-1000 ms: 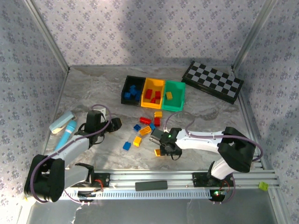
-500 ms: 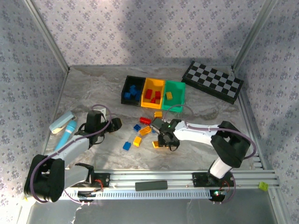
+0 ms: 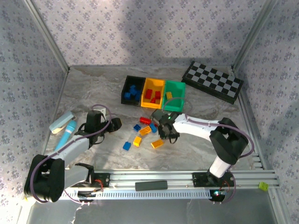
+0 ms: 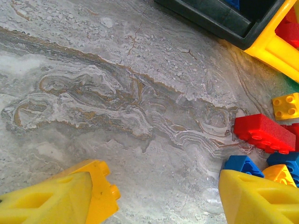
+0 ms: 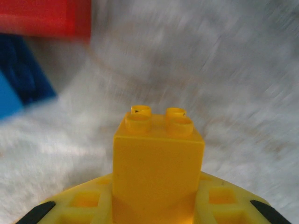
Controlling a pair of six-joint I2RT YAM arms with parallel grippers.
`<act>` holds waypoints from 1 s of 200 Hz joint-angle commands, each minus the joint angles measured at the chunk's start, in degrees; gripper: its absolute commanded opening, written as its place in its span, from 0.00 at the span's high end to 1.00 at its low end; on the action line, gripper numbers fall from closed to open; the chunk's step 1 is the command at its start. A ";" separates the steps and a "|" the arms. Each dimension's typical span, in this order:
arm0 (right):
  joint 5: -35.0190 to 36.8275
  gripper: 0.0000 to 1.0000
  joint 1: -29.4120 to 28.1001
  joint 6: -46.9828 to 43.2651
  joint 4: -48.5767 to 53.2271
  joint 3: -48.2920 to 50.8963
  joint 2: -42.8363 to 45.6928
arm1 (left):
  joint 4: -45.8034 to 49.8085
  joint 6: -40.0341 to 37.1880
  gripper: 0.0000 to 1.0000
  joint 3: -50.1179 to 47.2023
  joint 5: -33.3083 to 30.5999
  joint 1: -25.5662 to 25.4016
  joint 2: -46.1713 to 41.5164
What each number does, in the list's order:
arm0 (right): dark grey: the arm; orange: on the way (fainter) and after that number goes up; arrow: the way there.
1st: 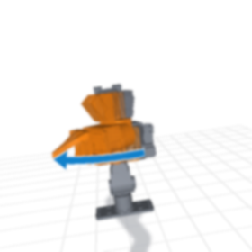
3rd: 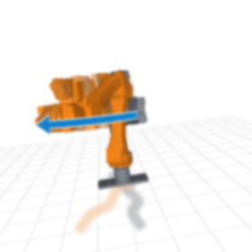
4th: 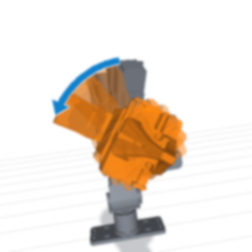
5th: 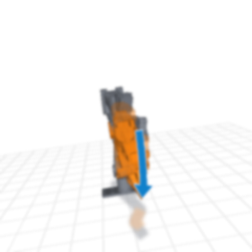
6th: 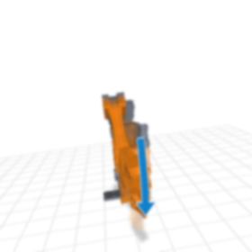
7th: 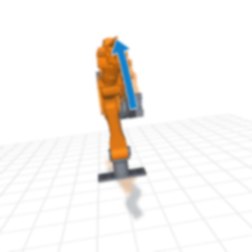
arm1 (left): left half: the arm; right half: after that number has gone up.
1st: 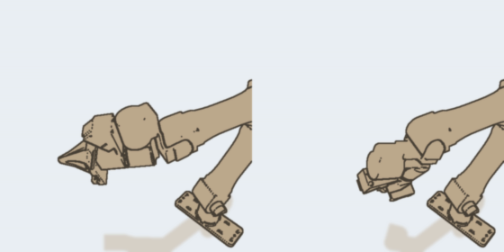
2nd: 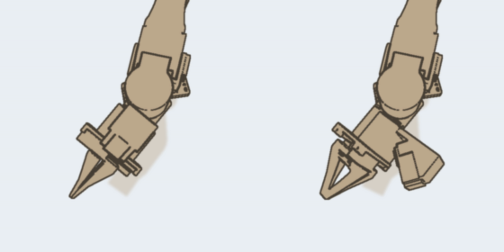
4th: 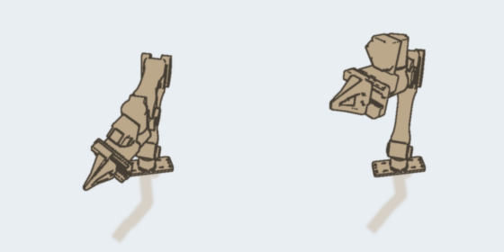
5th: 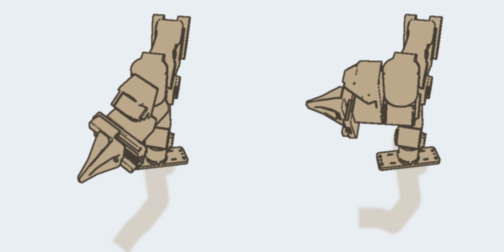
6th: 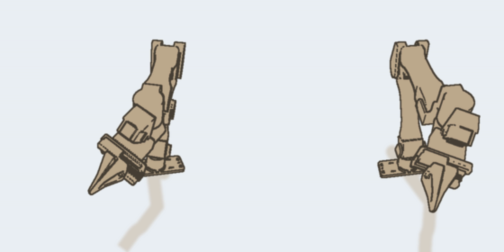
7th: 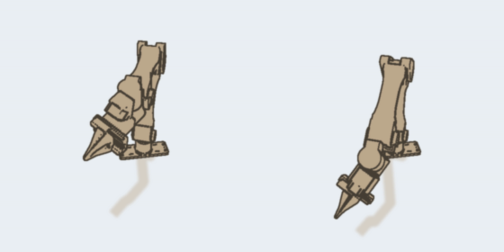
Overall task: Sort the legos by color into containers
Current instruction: Pick up the lego from the bottom-center of the table, then place the lego in the container, then pick up the lego from the bottom-center of the table.
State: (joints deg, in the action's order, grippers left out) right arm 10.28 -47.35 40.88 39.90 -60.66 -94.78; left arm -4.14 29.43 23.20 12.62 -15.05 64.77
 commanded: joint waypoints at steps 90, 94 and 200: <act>1.91 0.47 20.25 -17.09 -0.91 -28.86 -12.23 | 0.54 -1.92 0.28 1.50 -0.85 -0.51 -1.05; 2.09 0.43 20.12 -17.07 -0.88 -29.17 -12.41 | 0.62 -1.96 0.29 1.50 -0.93 -0.51 -1.05; 2.30 0.39 -1.16 -9.75 -0.02 -8.19 3.05 | 2.30 -1.39 0.29 2.80 -3.80 -0.33 1.08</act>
State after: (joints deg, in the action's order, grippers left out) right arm 12.78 -43.20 27.00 37.60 -72.99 -94.56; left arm -2.66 28.56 23.99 9.82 -15.14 65.12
